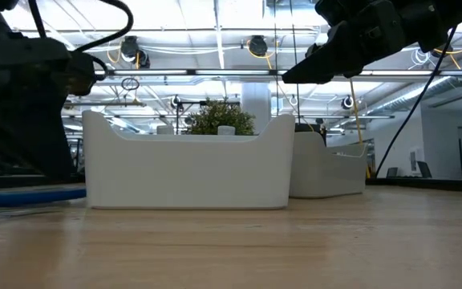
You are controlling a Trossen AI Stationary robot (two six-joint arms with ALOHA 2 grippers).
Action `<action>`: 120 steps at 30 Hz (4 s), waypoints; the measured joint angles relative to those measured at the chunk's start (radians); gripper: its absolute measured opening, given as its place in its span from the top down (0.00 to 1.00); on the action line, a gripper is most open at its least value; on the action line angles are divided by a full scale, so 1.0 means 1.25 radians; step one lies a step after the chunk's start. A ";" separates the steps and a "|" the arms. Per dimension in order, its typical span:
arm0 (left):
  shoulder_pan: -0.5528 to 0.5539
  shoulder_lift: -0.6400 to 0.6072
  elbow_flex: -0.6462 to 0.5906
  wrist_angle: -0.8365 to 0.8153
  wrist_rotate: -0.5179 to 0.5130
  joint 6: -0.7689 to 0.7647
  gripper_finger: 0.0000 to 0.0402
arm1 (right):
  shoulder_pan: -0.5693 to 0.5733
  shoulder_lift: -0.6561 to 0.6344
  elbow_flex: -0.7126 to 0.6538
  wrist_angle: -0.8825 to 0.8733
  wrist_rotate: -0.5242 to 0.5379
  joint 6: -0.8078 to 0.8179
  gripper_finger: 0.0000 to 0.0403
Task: Pick & Place Paint Supplies
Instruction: Put the blue scissors into the white bin
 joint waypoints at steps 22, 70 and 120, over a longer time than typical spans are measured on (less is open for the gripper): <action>-0.001 0.112 0.007 -0.027 0.056 0.003 0.60 | 0.000 0.000 0.000 0.000 -0.002 0.000 0.54; -0.006 0.103 0.002 -0.040 0.015 0.056 0.91 | 0.000 0.000 0.000 0.000 -0.002 0.000 0.54; -0.022 -0.066 0.016 -0.434 0.321 -0.239 0.58 | 0.000 0.000 0.000 0.000 -0.002 0.000 0.54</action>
